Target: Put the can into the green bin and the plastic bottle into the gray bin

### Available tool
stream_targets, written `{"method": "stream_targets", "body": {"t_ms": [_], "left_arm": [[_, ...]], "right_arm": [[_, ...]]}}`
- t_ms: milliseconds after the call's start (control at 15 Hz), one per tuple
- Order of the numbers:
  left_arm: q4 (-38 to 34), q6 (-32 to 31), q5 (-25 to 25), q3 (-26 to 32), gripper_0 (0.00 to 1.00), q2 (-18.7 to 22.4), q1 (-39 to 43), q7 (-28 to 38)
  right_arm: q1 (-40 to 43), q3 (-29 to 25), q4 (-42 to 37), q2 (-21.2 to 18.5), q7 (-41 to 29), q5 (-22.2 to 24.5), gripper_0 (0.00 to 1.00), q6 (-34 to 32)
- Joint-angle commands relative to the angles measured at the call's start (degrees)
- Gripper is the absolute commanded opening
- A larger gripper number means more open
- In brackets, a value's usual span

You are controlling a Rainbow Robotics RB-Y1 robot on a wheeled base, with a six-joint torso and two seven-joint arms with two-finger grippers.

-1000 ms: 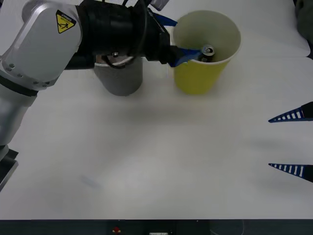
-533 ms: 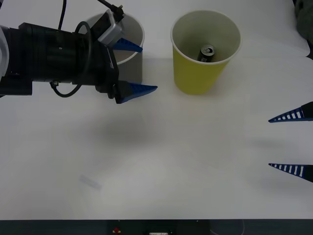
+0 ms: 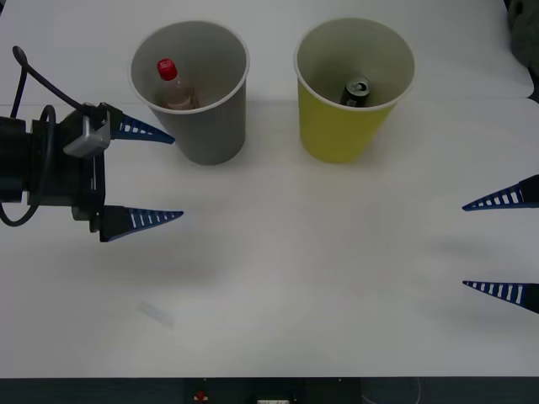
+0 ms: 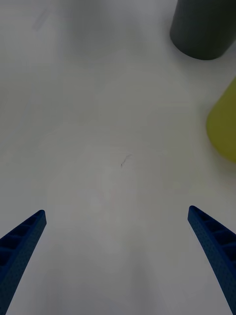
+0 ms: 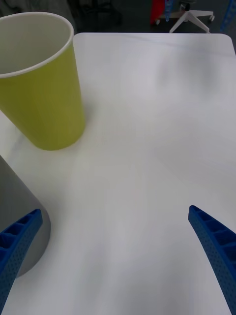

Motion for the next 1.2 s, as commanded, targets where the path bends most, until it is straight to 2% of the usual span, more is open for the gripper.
{"method": "stream_targets", "body": {"t_ms": [67,267,467,800,1200], "left_arm": [[0.5,0.0,2.5,3.2,1.00,1.7,5.7,-7.3],[2.0,0.0,6.0,5.9,1.00,3.7,11.8,-13.8],[6.5,0.0,10.7,6.5,1.00,6.2,15.8,-19.7],[7.7,0.0,12.7,7.6,1.00,10.7,19.7,-21.3],[8.1,1.0,13.8,6.3,1.00,14.3,19.6,-21.2]], "right_arm": [[0.0,0.0,0.0,0.0,0.0,0.0,1.00,0.0],[0.0,0.0,0.0,0.0,0.0,0.0,1.00,0.0],[0.0,0.0,0.0,0.0,0.0,0.0,1.00,0.0],[0.0,0.0,0.0,0.0,0.0,0.0,1.00,0.0],[0.0,0.0,0.0,0.0,0.0,0.0,1.00,0.0]]}}
